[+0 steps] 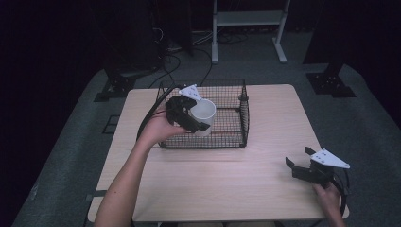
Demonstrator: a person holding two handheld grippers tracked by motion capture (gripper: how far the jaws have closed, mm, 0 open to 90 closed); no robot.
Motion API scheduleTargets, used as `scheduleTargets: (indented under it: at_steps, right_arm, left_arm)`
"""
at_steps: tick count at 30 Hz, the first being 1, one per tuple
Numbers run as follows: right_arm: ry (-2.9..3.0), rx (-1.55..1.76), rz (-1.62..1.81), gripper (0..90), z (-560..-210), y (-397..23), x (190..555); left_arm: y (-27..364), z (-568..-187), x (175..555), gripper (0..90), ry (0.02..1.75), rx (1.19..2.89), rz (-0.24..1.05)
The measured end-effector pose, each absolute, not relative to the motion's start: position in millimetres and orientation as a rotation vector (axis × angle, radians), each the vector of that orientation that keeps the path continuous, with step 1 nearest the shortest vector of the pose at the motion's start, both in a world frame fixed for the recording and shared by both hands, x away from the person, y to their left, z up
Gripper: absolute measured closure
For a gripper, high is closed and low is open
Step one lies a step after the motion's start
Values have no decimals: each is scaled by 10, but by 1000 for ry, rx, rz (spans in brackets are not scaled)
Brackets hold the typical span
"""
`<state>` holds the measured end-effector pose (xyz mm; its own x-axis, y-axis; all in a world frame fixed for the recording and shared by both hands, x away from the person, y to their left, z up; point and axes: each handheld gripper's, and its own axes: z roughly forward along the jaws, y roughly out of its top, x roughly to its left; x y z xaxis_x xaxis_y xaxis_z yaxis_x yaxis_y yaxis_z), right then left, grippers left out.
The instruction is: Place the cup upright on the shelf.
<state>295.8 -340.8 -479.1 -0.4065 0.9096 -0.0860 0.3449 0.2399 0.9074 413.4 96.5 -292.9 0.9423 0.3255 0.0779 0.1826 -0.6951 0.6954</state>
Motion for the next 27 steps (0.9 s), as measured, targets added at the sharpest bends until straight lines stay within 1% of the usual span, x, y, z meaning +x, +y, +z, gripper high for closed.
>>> scheduleTargets:
  at_steps: [13,27]
  right_arm:
    - [1881,1147,1137,131,-4792,-3407,2959]
    - [1882,1141,1132,131,-4792,-3403,2958]
  left_arm:
    - [935,-2879,4326,215,378,2353,263]
    - [909,-2951,4551,215,415,2350,254]
